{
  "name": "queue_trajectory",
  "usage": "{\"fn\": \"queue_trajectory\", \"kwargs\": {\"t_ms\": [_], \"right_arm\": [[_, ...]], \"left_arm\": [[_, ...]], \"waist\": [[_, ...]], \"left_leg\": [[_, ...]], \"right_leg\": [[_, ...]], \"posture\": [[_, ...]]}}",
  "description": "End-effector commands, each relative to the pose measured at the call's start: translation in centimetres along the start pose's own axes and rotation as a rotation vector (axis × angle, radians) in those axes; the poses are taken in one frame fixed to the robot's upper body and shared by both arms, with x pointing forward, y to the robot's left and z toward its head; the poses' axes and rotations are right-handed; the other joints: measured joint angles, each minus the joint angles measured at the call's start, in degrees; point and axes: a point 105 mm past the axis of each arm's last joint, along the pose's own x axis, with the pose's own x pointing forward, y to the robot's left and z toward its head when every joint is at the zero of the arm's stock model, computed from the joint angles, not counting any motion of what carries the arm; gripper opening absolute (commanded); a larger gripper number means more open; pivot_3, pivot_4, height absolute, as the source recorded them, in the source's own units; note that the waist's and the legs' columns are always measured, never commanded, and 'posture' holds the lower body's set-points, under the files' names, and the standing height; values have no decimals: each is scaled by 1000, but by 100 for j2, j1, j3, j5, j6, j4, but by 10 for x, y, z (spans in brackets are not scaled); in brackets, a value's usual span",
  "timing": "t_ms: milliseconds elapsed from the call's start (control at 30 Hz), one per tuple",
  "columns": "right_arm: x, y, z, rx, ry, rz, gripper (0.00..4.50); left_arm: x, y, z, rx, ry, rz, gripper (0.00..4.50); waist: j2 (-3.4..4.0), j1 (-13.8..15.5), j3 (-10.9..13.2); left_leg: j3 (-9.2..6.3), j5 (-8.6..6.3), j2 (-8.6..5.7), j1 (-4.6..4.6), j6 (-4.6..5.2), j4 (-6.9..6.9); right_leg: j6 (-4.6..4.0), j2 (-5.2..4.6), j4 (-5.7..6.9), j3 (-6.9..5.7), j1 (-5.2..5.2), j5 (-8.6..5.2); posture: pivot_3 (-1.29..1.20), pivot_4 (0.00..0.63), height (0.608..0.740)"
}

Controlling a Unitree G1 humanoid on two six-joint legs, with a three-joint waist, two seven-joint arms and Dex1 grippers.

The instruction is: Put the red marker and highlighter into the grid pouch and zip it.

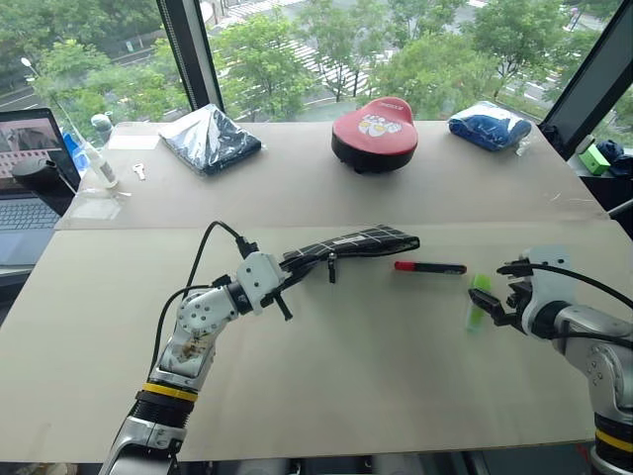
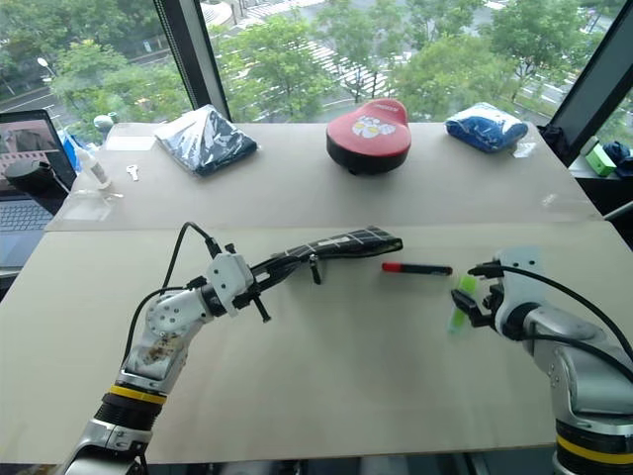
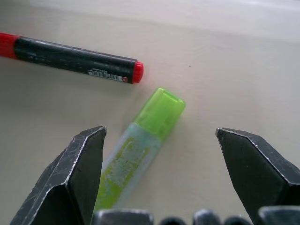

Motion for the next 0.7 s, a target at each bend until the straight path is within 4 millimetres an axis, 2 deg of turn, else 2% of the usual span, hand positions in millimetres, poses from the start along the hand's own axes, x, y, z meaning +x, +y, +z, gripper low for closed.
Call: {"fn": "queue_trajectory", "kwargs": {"t_ms": [33, 233, 367, 467, 700], "right_arm": [[3, -2, -5, 7, 14, -25, 4155], [11, 8, -18, 21, 50, 1, 4155], [13, 4, -32, -13, 101, -22, 4155], [13, 5, -35, -8, 102, -19, 3462], [13, 3, -33, 36, 69, -24, 1103]], "left_arm": [[0, 6, 9, 25, -38, 17, 0], [-4, 6, 8, 27, -31, 28, 0], [-5, 7, 8, 30, -27, 35, 0], [-6, 8, 8, 32, -26, 37, 0], [-6, 9, 10, 41, -26, 34, 0]], "waist": [[0, 5, 0], [0, 3, 0], [-4, -4, -3], [-9, 11, -6], [-18, 48, -11]], "left_leg": [[0, 0, 0, 0, 1, 0], [0, -1, 0, 3, 2, 0], [-1, -1, 1, 7, 3, 0], [-1, -6, 2, 13, 11, 0], [-4, -5, 0, 12, 10, 3]], "right_leg": [[0, 0, 0, 0, 0, 0], [1, 1, -1, 0, 3, 0], [1, 2, -1, 1, 7, -1], [2, 2, 0, 1, 13, -1], [2, 1, -2, 2, 16, -1]], "posture": [[0, 150, 740], [0, 150, 740], [0, 150, 740], [0, 150, 740], [0, 150, 740]]}}
